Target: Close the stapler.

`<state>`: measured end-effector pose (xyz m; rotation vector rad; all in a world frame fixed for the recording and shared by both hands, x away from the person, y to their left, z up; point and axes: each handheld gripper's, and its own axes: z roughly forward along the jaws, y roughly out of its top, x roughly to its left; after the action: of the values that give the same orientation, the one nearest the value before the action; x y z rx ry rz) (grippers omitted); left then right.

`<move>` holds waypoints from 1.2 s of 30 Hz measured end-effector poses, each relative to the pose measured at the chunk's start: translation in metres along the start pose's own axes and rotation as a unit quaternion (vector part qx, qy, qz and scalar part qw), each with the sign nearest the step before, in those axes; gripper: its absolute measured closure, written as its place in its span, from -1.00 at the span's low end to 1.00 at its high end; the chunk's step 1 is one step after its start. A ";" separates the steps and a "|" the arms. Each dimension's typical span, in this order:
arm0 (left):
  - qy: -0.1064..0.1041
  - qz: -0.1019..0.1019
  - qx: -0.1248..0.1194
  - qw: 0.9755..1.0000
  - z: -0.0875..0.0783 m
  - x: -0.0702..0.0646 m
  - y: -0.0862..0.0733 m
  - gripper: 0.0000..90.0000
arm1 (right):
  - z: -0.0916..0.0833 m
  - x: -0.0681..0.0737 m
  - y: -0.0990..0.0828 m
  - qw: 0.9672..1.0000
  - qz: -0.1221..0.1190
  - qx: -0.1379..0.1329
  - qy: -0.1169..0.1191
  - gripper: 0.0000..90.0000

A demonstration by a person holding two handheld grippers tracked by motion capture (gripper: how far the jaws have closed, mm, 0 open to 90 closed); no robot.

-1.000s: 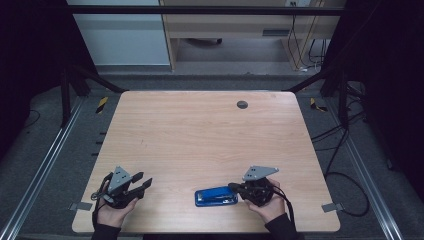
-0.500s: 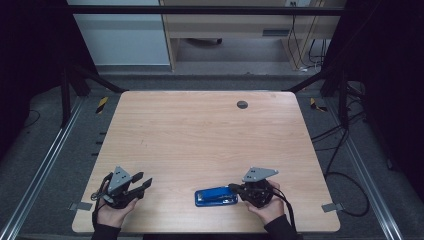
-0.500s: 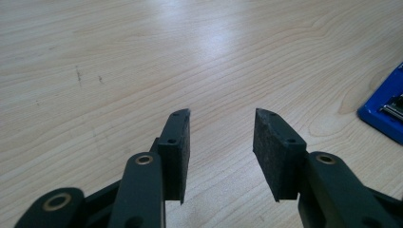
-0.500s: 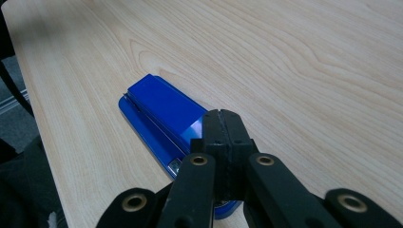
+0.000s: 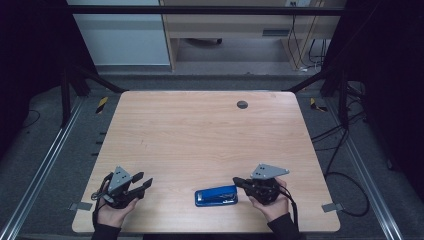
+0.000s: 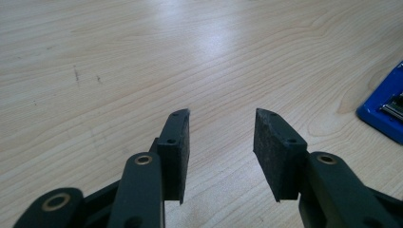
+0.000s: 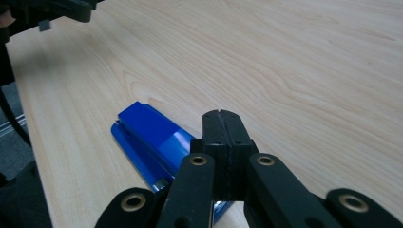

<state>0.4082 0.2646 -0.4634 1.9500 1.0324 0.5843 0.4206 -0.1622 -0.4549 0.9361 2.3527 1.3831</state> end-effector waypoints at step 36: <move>0.030 -0.024 0.021 0.999 0.006 0.027 -0.012 -0.21 | -0.048 -0.102 -0.050 0.977 0.096 0.039 -0.187 -0.09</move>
<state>0.4221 0.2884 -0.4757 1.9491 1.1350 0.6019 0.4532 -0.2776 -0.4827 1.3448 2.0883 1.0651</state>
